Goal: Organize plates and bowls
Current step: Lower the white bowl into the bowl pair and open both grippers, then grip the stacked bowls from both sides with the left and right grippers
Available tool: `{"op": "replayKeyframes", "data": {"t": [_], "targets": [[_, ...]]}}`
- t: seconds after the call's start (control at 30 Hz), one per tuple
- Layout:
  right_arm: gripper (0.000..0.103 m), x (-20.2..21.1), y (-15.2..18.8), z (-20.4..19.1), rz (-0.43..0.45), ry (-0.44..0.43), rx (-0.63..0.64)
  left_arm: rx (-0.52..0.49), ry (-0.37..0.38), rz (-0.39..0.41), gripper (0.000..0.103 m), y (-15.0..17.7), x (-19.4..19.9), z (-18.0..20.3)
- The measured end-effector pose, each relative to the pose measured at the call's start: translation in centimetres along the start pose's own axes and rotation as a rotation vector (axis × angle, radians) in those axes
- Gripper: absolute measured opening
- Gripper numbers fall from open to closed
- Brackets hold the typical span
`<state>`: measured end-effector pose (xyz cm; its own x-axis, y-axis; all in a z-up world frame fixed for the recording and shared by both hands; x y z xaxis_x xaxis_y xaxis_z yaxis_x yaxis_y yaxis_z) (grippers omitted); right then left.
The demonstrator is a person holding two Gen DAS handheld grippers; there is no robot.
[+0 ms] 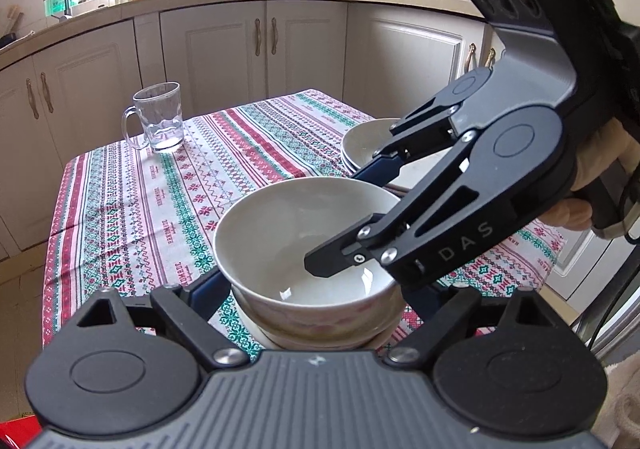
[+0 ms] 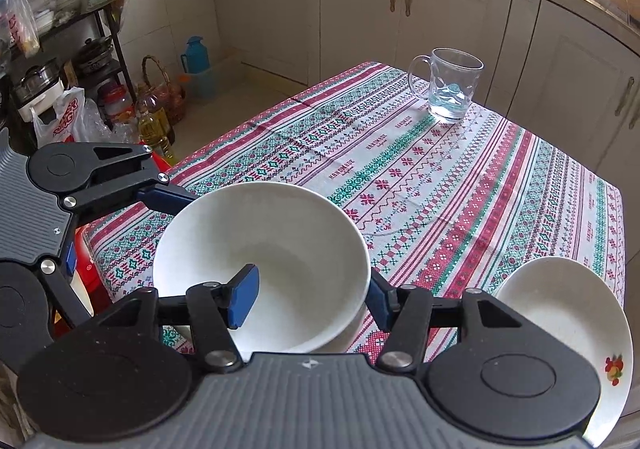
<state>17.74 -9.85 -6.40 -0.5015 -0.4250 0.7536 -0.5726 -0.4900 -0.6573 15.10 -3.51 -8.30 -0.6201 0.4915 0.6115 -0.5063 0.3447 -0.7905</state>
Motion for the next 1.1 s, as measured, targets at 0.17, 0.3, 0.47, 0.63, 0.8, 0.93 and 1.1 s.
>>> {"op": "replayKeyframes", "data": {"t": [0.17,0.3,0.47,0.63,0.8,0.93,1.1], "targets": [[0.064,0.0,0.0,-0.1,0.0,-0.004,0.003,0.004,0.013,-0.021,0.093,-0.2,-0.1,-0.1],[0.064,0.1,0.0,-0.1,0.0,-0.002,0.013,-0.007,0.024,-0.032,0.094,-0.1,-0.2,-0.1],[0.065,0.1,0.1,0.0,0.002,-0.004,0.008,-0.024,0.031,-0.047,0.097,-0.1,-0.5,0.0],[0.066,0.0,0.2,0.1,0.003,-0.003,0.004,-0.036,0.031,-0.046,0.098,0.0,-0.2,-0.1],[0.075,0.3,0.4,0.0,0.01,-0.008,0.003,-0.043,0.041,-0.041,0.098,0.7,1.0,-0.3],[0.087,1.5,0.7,-0.2,0.05,-0.006,0.009,-0.041,0.038,-0.017,0.098,1.2,2.1,-0.7],[0.087,2.3,1.6,-0.3,0.059,0.015,0.022,-0.054,0.012,0.009,0.098,1.5,2.8,-1.1]]}}
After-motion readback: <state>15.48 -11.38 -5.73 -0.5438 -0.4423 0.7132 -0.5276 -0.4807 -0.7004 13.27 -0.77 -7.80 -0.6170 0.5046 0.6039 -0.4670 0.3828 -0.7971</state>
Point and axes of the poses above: each gripper's, at about its wrist camera, not at the fingertips, and x roughly against the way its jaws point, z to its right, y to its underside, the point moved 8 cm from there along -x, roughly the way its jaws point, and after that the axes turned 3 degrees about y, right-handed, at the moved point
